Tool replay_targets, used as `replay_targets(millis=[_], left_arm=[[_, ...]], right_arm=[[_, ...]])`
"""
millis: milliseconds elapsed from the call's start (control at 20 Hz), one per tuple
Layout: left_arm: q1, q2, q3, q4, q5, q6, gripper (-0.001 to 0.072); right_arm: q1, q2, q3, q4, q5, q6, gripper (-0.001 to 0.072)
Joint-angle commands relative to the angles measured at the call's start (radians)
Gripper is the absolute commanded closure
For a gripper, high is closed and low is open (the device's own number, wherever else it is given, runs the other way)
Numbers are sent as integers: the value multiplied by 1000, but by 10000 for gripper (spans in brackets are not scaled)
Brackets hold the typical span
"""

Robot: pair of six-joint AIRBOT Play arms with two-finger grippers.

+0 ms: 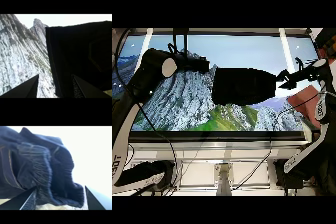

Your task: Fold the clothes and pants, and hang the long-sleeved shirts on hangers.

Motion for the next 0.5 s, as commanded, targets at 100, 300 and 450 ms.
replay_targets(millis=[100, 300, 450], left_arm=[[0, 0, 0, 0, -3, 0, 235], [0, 0, 0, 0, -3, 0, 234], [0, 0, 0, 0, -3, 0, 233]], right_arm=[[-58, -42, 0, 85, 38, 11, 96], [-32, -72, 0, 181, 61, -14, 95], [-27, -74, 0, 166, 63, -19, 96]])
